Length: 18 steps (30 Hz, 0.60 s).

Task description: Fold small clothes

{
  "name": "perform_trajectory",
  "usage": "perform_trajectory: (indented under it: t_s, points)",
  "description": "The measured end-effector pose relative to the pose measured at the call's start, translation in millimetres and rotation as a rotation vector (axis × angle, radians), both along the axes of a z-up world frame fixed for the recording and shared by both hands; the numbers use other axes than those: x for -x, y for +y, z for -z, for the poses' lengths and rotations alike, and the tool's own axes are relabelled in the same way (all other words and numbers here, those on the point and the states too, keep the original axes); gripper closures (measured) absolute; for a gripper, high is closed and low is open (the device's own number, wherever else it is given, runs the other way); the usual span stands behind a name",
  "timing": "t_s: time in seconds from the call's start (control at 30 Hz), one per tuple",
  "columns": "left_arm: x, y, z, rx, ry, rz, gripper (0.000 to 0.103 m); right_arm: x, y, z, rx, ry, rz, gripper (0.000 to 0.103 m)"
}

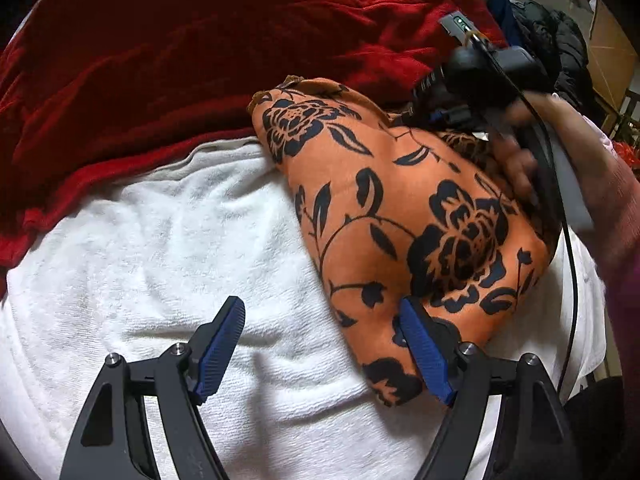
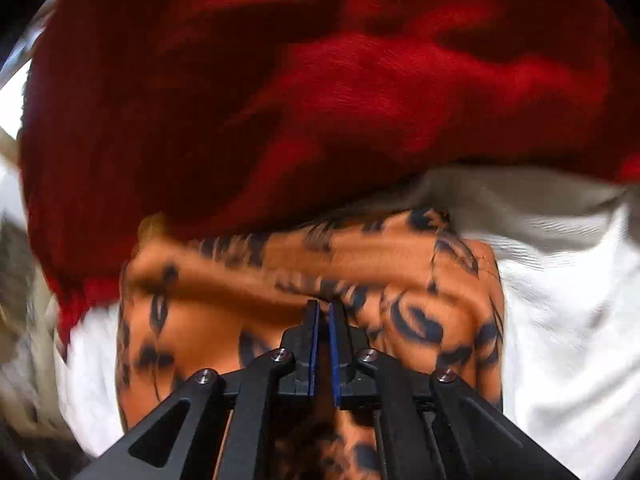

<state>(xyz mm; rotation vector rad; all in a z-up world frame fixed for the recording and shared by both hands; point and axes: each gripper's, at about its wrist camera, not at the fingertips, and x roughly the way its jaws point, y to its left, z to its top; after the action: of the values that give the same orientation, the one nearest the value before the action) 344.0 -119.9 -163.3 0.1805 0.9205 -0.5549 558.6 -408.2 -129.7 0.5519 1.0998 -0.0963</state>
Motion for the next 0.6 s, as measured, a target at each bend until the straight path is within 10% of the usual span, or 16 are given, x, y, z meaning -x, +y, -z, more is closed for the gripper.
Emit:
perform_trajectory:
  t_s: [0.13,0.27,0.47,0.6]
  points:
    - [3,8,2,0.02,0.024,-0.002,0.022,-4,1,-29,-0.01,-0.097,0.03,0.093]
    - [6,16,3,0.023,0.026,0.002,0.022,-8,49,-57,-0.117,-0.179,-0.19,0.093]
    - [7,23,10,0.024,0.034,-0.01,0.022,-62,112,2,-0.076,0.01,-0.298,0.093]
    - [9,20,11,0.008,0.032,-0.014,0.022,-76,95,9,-0.12,-0.069,-0.161,0.099]
